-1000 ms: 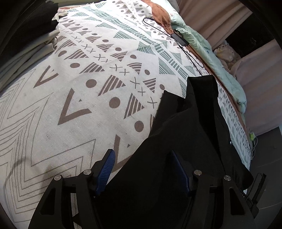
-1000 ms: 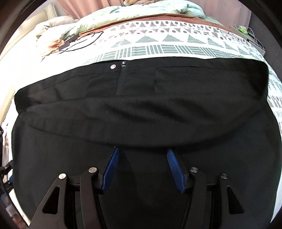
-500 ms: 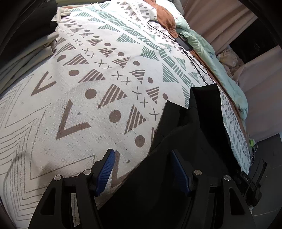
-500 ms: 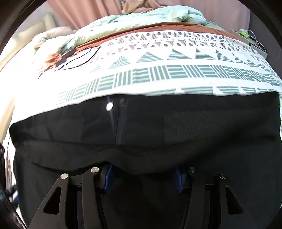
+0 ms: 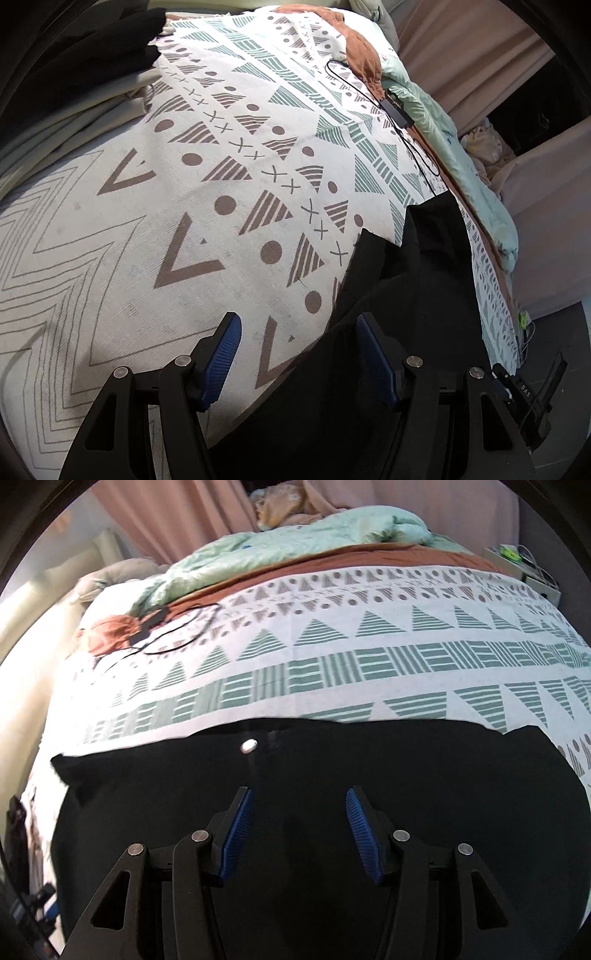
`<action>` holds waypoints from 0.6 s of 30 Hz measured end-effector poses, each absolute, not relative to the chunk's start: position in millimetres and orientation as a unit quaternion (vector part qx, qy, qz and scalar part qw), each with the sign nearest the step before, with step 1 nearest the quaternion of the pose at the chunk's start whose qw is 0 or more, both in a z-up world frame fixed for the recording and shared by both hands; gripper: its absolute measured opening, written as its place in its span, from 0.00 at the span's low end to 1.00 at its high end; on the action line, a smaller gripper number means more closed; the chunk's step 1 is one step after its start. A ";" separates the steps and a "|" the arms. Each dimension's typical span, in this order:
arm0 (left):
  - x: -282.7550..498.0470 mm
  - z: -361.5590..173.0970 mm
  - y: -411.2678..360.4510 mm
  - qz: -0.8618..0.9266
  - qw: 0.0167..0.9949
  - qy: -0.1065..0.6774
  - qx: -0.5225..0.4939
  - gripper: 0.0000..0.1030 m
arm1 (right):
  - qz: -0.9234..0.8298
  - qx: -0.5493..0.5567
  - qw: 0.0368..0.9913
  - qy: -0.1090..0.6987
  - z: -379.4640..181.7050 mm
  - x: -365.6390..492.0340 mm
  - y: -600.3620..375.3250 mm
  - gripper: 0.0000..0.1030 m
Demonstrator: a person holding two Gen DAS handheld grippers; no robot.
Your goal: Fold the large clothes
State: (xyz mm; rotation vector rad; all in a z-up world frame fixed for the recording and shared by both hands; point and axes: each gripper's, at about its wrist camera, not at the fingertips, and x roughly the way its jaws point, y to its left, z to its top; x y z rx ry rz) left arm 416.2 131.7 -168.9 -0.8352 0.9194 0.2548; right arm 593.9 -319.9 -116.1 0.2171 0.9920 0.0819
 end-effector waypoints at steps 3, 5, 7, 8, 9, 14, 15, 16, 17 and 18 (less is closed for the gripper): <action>401.6 -164.1 134.9 0.117 0.803 0.419 -0.407 0.64 | 0.054 0.121 0.869 0.477 -114.4 578.7 -317.5 0.51; 389.4 -158.3 136.4 0.115 0.804 0.408 -0.416 0.64 | 0.058 0.140 0.866 0.476 -112.9 566.9 -319.0 0.51; 376.5 -154.2 135.5 0.111 0.807 0.399 -0.421 0.64 | 0.060 0.152 0.864 0.476 -110.4 556.8 -320.5 0.51; 368.3 -152.4 134.4 0.106 0.807 0.397 -0.424 0.64 | 0.062 0.153 0.864 0.475 -107.7 551.7 -320.3 0.51; 361.2 -151.2 134.0 0.103 0.807 0.394 -0.428 0.64 | 0.066 0.151 0.866 0.472 -104.2 546.6 -319.3 0.51; 333.4 -147.0 136.1 0.093 0.801 0.394 -0.441 0.64 | 0.080 0.151 0.870 0.463 -96.3 517.6 -316.9 0.51; 331.1 -147.1 136.0 0.089 0.799 0.396 -0.443 0.64 | 0.086 0.151 0.868 0.464 -96.8 510.8 -314.9 0.51; 328.4 -147.7 135.5 0.086 0.797 0.399 -0.445 0.64 | 0.091 0.148 0.867 0.466 -97.2 504.6 -312.7 0.51; 325.3 -148.6 134.6 0.084 0.794 0.402 -0.448 0.64 | 0.095 0.146 0.867 0.467 -97.3 499.4 -310.8 0.51; 321.6 -150.3 133.5 0.081 0.791 0.406 -0.450 0.64 | 0.101 0.142 0.866 0.468 -97.4 492.2 -308.1 0.51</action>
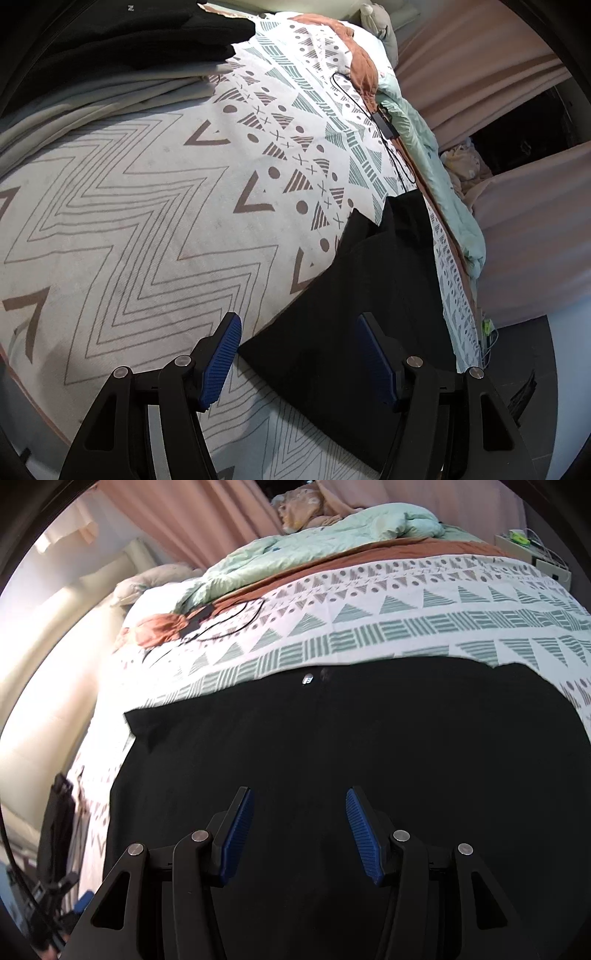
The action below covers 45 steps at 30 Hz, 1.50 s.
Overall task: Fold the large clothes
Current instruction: 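Lift the shirt's folded edge with the left gripper while right gripper presses the shirt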
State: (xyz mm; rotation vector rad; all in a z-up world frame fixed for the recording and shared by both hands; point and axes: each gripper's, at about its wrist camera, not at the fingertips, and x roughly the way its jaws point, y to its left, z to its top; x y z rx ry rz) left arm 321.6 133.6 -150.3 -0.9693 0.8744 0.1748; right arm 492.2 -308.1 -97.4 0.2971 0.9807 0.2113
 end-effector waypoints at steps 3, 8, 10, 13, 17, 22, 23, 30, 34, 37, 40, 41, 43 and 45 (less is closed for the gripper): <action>313.5 -158.3 130.9 0.070 0.778 0.418 -0.464 0.64 | 0.111 0.138 0.865 0.469 -97.3 476.3 -305.7 0.51; 309.2 -169.4 123.3 0.047 0.761 0.432 -0.482 0.64 | 0.120 0.147 0.862 0.469 -97.9 456.1 -309.7 0.51; 311.7 -173.1 119.7 0.036 0.754 0.435 -0.491 0.64 | 0.122 0.150 0.861 0.470 -98.8 449.0 -312.0 0.51; 316.1 -175.6 116.3 0.039 0.755 0.437 -0.487 0.63 | 0.124 0.154 0.859 0.472 -100.9 440.1 -316.7 0.51; 321.6 -184.5 110.8 0.042 0.744 0.453 -0.489 0.53 | 0.130 0.166 0.856 0.472 -102.0 428.6 -324.3 0.51; 328.9 -191.4 108.0 0.058 0.740 0.459 -0.487 0.47 | 0.152 0.171 0.851 0.473 -102.3 411.1 -320.6 0.47; 331.7 -192.0 107.7 0.059 0.742 0.459 -0.485 0.47 | 0.157 0.168 0.850 0.474 -102.6 408.8 -317.6 0.43; 352.1 -197.8 109.0 0.056 0.747 0.454 -0.483 0.47 | 0.181 0.156 0.842 0.484 -109.8 388.1 -299.9 0.43; 355.2 -195.0 107.1 0.042 0.758 0.439 -0.480 0.47 | 0.185 0.165 0.833 0.494 -118.8 379.0 -301.9 0.43; 342.7 -179.5 105.1 0.020 0.776 0.395 -0.492 0.47 | 0.189 0.161 0.828 0.503 -123.8 373.3 -298.6 0.43; 330.9 -152.7 97.3 -0.038 0.805 0.339 -0.486 0.47 | 0.190 0.158 0.827 0.505 -124.0 374.2 -296.3 0.43; 329.7 -148.2 95.4 -0.047 0.809 0.332 -0.482 0.47 | 0.190 0.158 0.827 0.505 -123.9 374.6 -295.8 0.43; 331.5 -145.2 91.9 -0.055 0.812 0.334 -0.475 0.47 | 0.192 0.158 0.826 0.506 -124.3 375.3 -294.1 0.43; 336.3 -150.1 91.3 -0.039 0.808 0.354 -0.470 0.47 | 0.194 0.155 0.826 0.507 -125.6 375.5 -291.4 0.43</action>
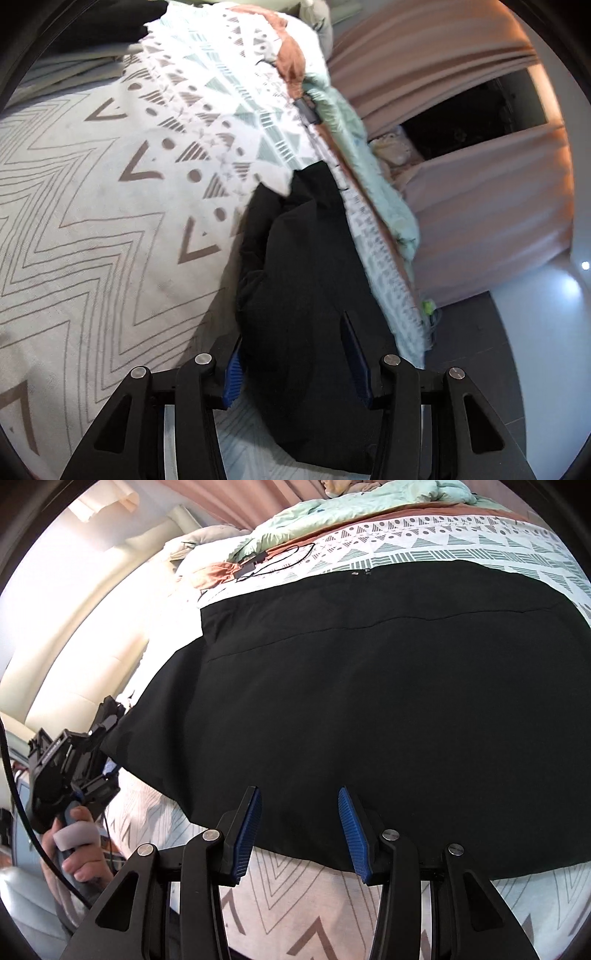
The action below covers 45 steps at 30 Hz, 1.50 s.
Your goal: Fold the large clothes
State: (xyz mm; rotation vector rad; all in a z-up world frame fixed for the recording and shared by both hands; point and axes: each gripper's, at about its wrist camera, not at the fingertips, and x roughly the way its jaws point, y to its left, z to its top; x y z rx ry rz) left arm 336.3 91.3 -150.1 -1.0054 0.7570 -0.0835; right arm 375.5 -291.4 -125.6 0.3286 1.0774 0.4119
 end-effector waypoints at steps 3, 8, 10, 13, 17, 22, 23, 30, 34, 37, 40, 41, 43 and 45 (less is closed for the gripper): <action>336.5 -166.0 96.2 -0.020 0.792 0.371 -0.485 0.47 | 0.195 0.156 0.825 0.508 -126.5 375.5 -290.8 0.43; 334.8 -188.4 94.0 0.003 0.765 0.412 -0.495 0.47 | 0.193 0.155 0.824 0.510 -128.1 377.1 -290.6 0.43; 334.5 -194.8 90.9 0.006 0.757 0.422 -0.499 0.48 | 0.193 0.152 0.824 0.511 -126.7 377.0 -289.1 0.43; 333.5 -195.1 86.0 0.005 0.757 0.423 -0.498 0.53 | 0.194 0.153 0.823 0.512 -125.1 375.8 -289.3 0.43; 341.9 -193.2 82.1 0.004 0.761 0.419 -0.496 0.63 | 0.197 0.151 0.821 0.514 -123.9 373.7 -286.1 0.43; 342.4 -195.3 86.2 0.004 0.773 0.394 -0.498 0.62 | 0.198 0.148 0.818 0.519 -125.7 374.4 -285.3 0.43; 339.5 -196.0 86.2 0.004 0.776 0.389 -0.496 0.61 | 0.198 0.149 0.818 0.519 -125.9 374.2 -285.4 0.43; 329.3 -187.7 84.4 -0.013 0.801 0.357 -0.480 0.46 | 0.198 0.139 0.829 0.503 -114.1 367.0 -277.8 0.42; 329.1 -189.7 83.9 -0.006 0.801 0.361 -0.478 0.33 | 0.182 0.111 0.823 0.526 -135.2 376.2 -268.1 0.32; 330.1 -190.3 85.2 -0.009 0.800 0.356 -0.483 0.29 | 0.164 0.113 0.816 0.543 -152.2 389.7 -267.9 0.20; 330.9 -190.7 84.8 -0.007 0.799 0.357 -0.484 0.29 | 0.144 0.104 0.816 0.550 -161.4 403.6 -264.1 0.10; 332.4 -190.8 84.8 -0.007 0.797 0.359 -0.486 0.29 | 0.141 0.104 0.815 0.552 -163.1 408.4 -263.8 0.09; 333.6 -193.2 86.3 -0.005 0.789 0.363 -0.495 0.30 | 0.130 0.104 0.816 0.554 -163.6 421.7 -264.3 0.04; 336.2 -195.6 87.4 -0.004 0.781 0.368 -0.505 0.35 | 0.118 0.101 0.817 0.555 -164.7 433.2 -263.4 0.00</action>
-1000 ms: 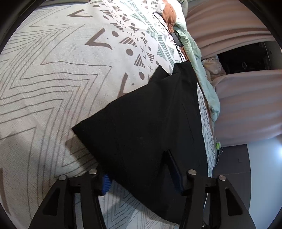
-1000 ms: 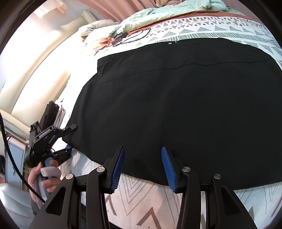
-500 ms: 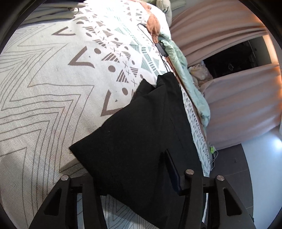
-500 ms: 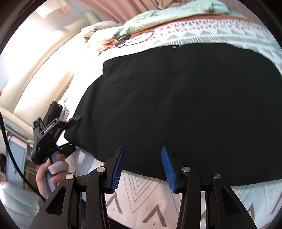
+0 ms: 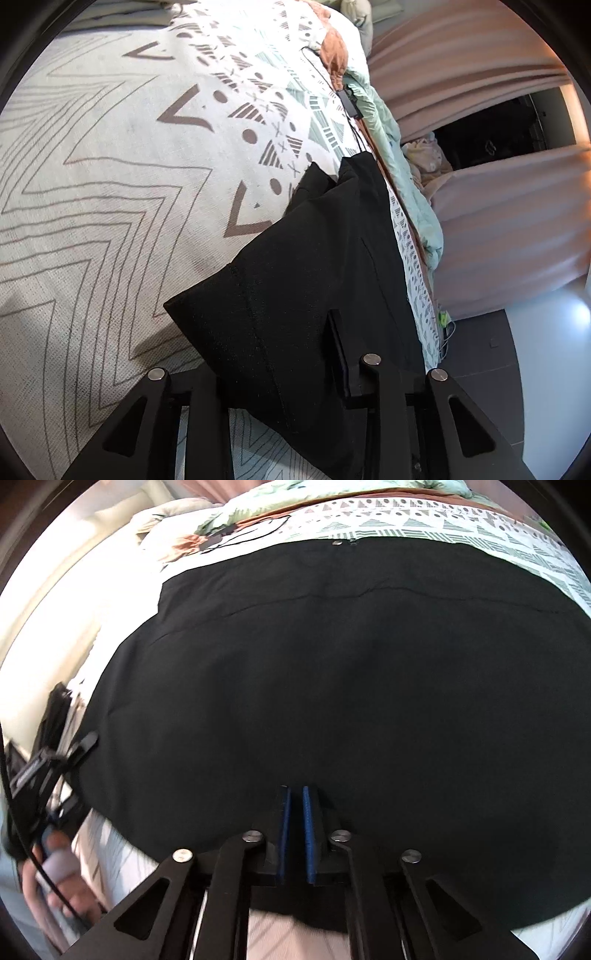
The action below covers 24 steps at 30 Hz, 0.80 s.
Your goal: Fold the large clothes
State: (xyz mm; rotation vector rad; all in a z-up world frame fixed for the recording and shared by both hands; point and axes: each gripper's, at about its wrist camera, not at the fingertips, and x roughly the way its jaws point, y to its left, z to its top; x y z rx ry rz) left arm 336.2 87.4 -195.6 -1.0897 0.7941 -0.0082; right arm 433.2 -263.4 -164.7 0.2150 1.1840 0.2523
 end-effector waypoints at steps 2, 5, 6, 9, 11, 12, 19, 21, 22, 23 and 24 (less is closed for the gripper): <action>335.2 -196.9 87.5 -0.004 0.777 0.373 -0.507 0.40 | 0.113 0.100 0.817 0.557 -164.0 445.9 -261.5 0.00; 337.5 -198.8 86.1 -0.004 0.775 0.381 -0.503 0.45 | 0.098 0.094 0.821 0.555 -160.3 466.5 -261.2 0.00; 338.2 -198.8 85.6 -0.002 0.776 0.382 -0.501 0.45 | 0.093 0.093 0.822 0.554 -159.0 472.6 -262.0 0.00; 341.5 -197.9 84.0 0.000 0.780 0.382 -0.495 0.45 | 0.079 0.086 0.825 0.553 -156.8 494.5 -264.1 0.00; 344.2 -197.9 83.3 0.001 0.781 0.382 -0.494 0.45 | 0.077 0.092 0.825 0.553 -156.3 510.7 -269.4 0.00; 344.9 -198.4 82.9 0.001 0.781 0.382 -0.494 0.45 | 0.076 0.095 0.824 0.553 -156.3 520.3 -270.4 0.00; 349.5 -199.5 82.2 -0.002 0.781 0.383 -0.493 0.45 | 0.075 0.119 0.821 0.553 -161.0 575.3 -279.1 0.00; 351.3 -199.8 81.8 0.000 0.780 0.382 -0.495 0.45 | 0.078 0.129 0.822 0.550 -162.6 587.2 -278.7 0.00; 350.9 -199.8 80.9 0.002 0.780 0.381 -0.496 0.45 | 0.078 0.134 0.822 0.549 -163.4 594.2 -280.2 0.00; 351.6 -199.7 80.4 0.004 0.781 0.381 -0.495 0.45 | 0.079 0.136 0.822 0.548 -163.9 598.7 -280.9 0.00; 352.5 -199.4 79.5 0.006 0.782 0.381 -0.494 0.46 | 0.079 0.137 0.823 0.546 -164.8 603.0 -281.8 0.00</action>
